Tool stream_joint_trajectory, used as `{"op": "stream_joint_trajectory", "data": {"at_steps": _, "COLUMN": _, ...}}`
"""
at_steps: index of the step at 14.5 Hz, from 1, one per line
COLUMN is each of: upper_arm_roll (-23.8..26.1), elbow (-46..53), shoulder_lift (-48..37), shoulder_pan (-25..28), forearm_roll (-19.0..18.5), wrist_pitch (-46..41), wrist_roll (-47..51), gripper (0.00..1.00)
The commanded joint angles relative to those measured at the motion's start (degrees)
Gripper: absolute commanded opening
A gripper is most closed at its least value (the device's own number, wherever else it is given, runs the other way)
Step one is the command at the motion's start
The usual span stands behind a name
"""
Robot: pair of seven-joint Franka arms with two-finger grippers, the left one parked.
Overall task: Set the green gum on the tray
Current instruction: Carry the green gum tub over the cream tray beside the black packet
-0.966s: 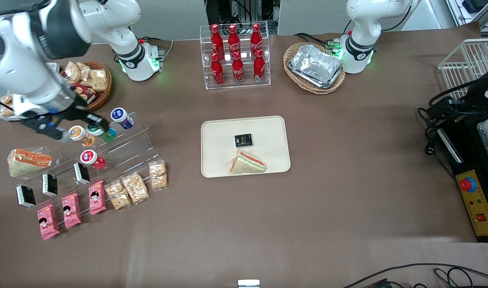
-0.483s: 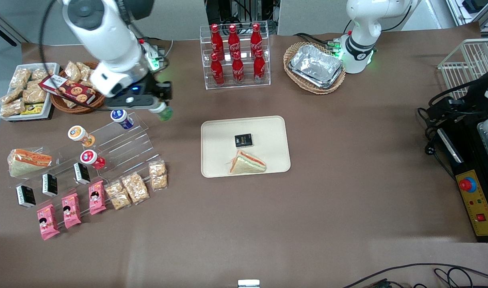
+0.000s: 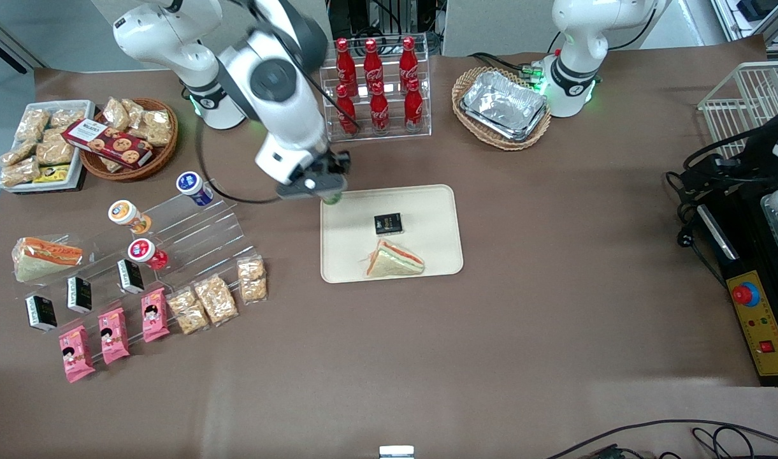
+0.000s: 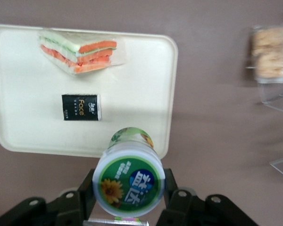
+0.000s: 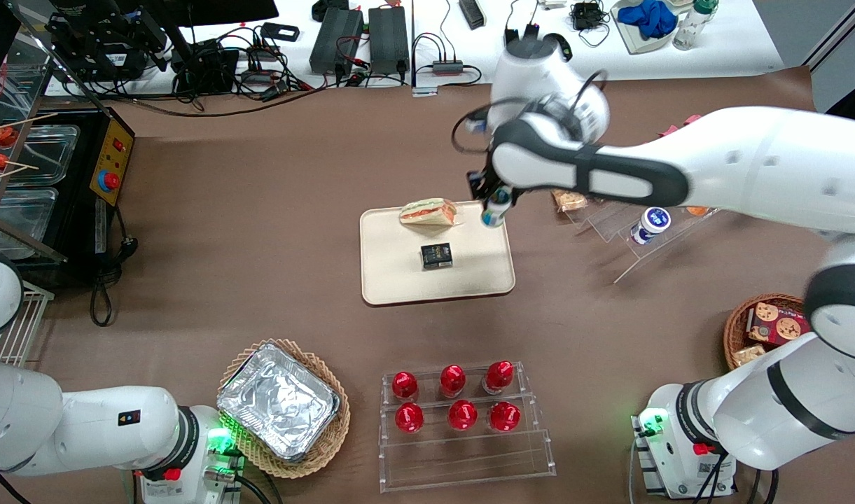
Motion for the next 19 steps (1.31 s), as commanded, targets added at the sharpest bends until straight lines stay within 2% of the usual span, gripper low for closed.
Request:
{"op": "stream_joint_trajectory", "data": {"at_steps": 1, "upper_arm_roll": -0.4, "elbow": -3.6, "shoulder_lift": 6.9, "shoulder_pan": 3.2, "forearm_roll": 0.1, "wrist_pitch": 11.0, "wrist_roll": 2.8, "gripper": 0.32}}
{"op": "stream_joint_trajectory", "data": {"at_steps": 5, "upper_arm_roll": -0.3, "elbow": -10.0, "shoulder_lift": 10.9, "shoulder_pan": 4.0, "forearm_roll": 0.1, "wrist_pitch": 23.8, "wrist_roll": 2.7, "gripper": 0.32}}
{"op": "stream_joint_trajectory", "data": {"at_steps": 9, "upper_arm_roll": -0.4, "elbow": -11.2, "shoulder_lift": 12.0, "shoulder_pan": 5.4, "forearm_roll": 0.2, "wrist_pitch": 25.8, "wrist_roll": 2.9, "gripper": 0.32}}
{"op": "stream_joint_trajectory", "data": {"at_steps": 10, "upper_arm_roll": -0.4, "elbow": -11.2, "shoulder_lift": 12.2, "shoulder_pan": 5.4, "forearm_roll": 0.2, "wrist_pitch": 26.2, "wrist_roll": 2.9, "gripper": 0.35}}
{"op": "stream_joint_trajectory", "data": {"at_steps": 11, "upper_arm_roll": -0.4, "elbow": -11.2, "shoulder_lift": 12.3, "shoulder_pan": 5.5, "forearm_roll": 0.2, "wrist_pitch": 26.2, "wrist_roll": 2.9, "gripper": 0.43}}
{"op": "stream_joint_trajectory", "data": {"at_steps": 12, "upper_arm_roll": -0.4, "elbow": -11.2, "shoulder_lift": 12.4, "shoulder_pan": 5.4, "forearm_roll": 0.2, "wrist_pitch": 26.2, "wrist_roll": 2.9, "gripper": 0.63}}
{"op": "stream_joint_trajectory", "data": {"at_steps": 13, "upper_arm_roll": -0.5, "elbow": -11.1, "shoulder_lift": 12.5, "shoulder_pan": 5.5, "forearm_roll": 0.2, "wrist_pitch": 26.2, "wrist_roll": 2.9, "gripper": 0.74}}
{"op": "stream_joint_trajectory", "data": {"at_steps": 14, "upper_arm_roll": -0.5, "elbow": -11.0, "shoulder_lift": 12.6, "shoulder_pan": 5.5, "forearm_roll": 0.1, "wrist_pitch": 26.2, "wrist_roll": 2.9, "gripper": 0.76}}
{"op": "stream_joint_trajectory", "data": {"at_steps": 16, "upper_arm_roll": -0.6, "elbow": -10.8, "shoulder_lift": 12.6, "shoulder_pan": 5.5, "forearm_roll": 0.2, "wrist_pitch": 26.3, "wrist_roll": 2.9, "gripper": 1.0}}
{"op": "stream_joint_trajectory", "data": {"at_steps": 19, "upper_arm_roll": -0.6, "elbow": -10.8, "shoulder_lift": 12.5, "shoulder_pan": 5.5, "forearm_roll": 0.1, "wrist_pitch": 26.2, "wrist_roll": 3.0, "gripper": 1.0}}
